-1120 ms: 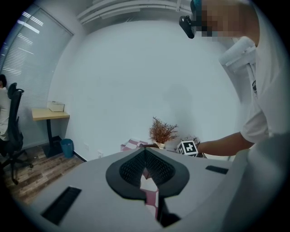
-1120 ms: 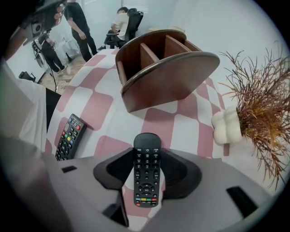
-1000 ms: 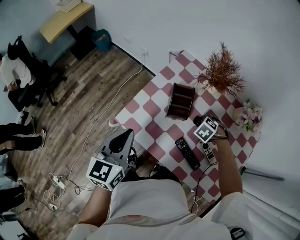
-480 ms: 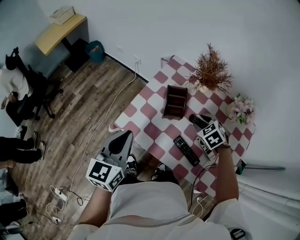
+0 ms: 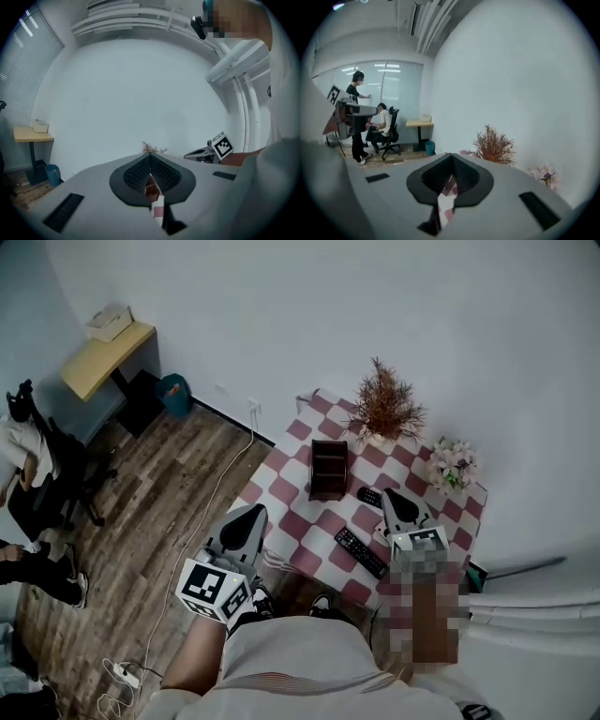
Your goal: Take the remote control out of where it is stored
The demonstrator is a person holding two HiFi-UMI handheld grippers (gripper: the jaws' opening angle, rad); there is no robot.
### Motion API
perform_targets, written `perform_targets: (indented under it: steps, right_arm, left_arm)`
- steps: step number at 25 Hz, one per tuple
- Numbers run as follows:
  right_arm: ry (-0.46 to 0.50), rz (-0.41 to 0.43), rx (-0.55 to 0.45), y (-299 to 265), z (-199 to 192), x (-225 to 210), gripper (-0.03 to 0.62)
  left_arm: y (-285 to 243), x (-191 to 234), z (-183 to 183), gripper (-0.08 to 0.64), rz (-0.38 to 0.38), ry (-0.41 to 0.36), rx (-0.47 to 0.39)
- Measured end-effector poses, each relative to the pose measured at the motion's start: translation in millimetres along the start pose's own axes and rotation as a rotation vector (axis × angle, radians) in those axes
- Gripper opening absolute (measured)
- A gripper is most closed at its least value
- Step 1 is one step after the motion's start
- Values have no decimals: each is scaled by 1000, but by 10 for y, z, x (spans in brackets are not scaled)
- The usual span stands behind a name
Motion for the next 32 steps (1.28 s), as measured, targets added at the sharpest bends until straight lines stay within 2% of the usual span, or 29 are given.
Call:
perform_targets:
  steps: [5, 13, 19, 32]
  right_arm:
    - [-40, -17, -172, 321, 327, 295, 14]
    - [13, -43, -276, 629, 682, 582, 12]
    - [-34, -39, -311, 688, 743, 616, 12]
    - [-58, -44, -294, 660, 697, 640, 12]
  left_arm:
    - [-25, -93, 248, 9, -48, -35, -55]
    - [-23, -151, 470, 9, -81, -73, -99]
    - [-47, -190, 499, 9, -100, -80, -98]
    - [-72, -192, 452, 9, -123, -80, -78]
Point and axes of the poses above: the fingertips, and each gripper's own axes: y backward along the fingers, x to its left, z out of its top, the point moved 5 cm from there along y, backward along the fingers, and after that the axes turned 12 degrees about z, right-handed, at the moved point
